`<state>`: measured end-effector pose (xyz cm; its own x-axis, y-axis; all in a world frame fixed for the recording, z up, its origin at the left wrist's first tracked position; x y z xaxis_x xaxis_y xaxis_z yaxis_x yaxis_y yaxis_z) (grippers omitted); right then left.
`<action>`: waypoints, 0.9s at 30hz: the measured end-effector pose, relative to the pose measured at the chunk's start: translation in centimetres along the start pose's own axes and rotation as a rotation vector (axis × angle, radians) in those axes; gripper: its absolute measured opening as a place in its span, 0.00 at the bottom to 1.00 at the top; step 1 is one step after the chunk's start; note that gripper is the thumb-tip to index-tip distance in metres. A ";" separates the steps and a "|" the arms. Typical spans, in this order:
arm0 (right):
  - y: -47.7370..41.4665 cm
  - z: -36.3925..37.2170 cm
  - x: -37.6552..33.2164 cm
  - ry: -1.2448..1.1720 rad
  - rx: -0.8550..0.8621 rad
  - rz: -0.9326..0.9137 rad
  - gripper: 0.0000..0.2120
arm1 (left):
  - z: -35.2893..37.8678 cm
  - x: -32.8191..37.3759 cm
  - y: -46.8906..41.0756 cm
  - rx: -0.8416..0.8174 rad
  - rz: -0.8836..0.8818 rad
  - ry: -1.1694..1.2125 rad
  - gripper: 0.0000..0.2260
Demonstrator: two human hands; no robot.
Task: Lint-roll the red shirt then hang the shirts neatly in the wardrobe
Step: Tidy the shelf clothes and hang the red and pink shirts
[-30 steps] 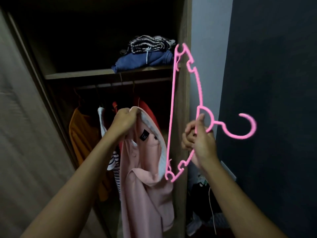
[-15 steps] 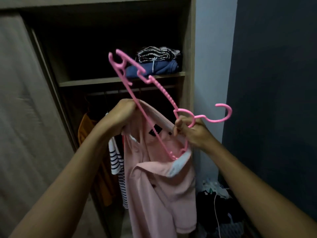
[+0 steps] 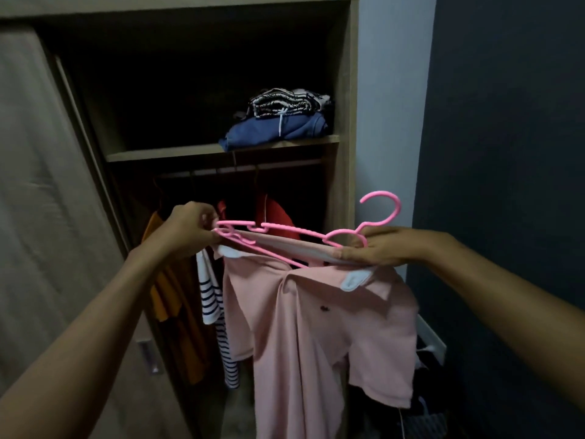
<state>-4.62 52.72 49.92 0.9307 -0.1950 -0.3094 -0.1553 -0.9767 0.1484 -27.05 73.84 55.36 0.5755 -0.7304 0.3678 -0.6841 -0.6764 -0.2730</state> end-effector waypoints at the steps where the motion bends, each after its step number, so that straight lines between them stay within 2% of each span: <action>1: -0.1 -0.3 0.0 0.020 -0.013 -0.003 0.35 | -0.2 0.0 -0.2 0.006 0.005 -0.003 0.04; 3: -0.5 -0.8 0.1 0.042 -0.030 -0.014 0.38 | -0.5 0.2 -0.4 0.007 0.021 -0.011 0.05; 8: -1.1 -2.1 0.3 0.108 -0.075 0.001 0.30 | -2.3 0.6 -1.0 0.048 0.009 -0.016 0.07; 18: -1.0 -3.9 -1.3 0.187 -0.135 0.016 0.34 | -3.3 1.2 -0.3 0.096 0.019 -0.014 0.06; 22: -1.1 -3.4 -0.6 0.201 -0.143 0.091 0.22 | -4.0 1.1 -0.2 0.123 0.036 -0.015 0.06; 27: -1.4 -3.5 -1.5 0.187 -0.145 0.099 0.20 | -4.4 1.0 -0.4 0.163 0.032 -0.049 0.06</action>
<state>-4.66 54.70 53.51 0.9604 -0.2563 -0.1096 -0.2126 -0.9279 0.3064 -28.18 73.82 59.71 0.5788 -0.7526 0.3140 -0.6228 -0.6565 -0.4255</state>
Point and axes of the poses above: each hand's wrist, its own y-axis away from the middle knuckle, its own z-axis out of the palm, x = y × z, the point moved 8 cm from there along -y, towards the middle knuckle, and after that the axes turned 8 degrees about -x, right-handed, at the moved point
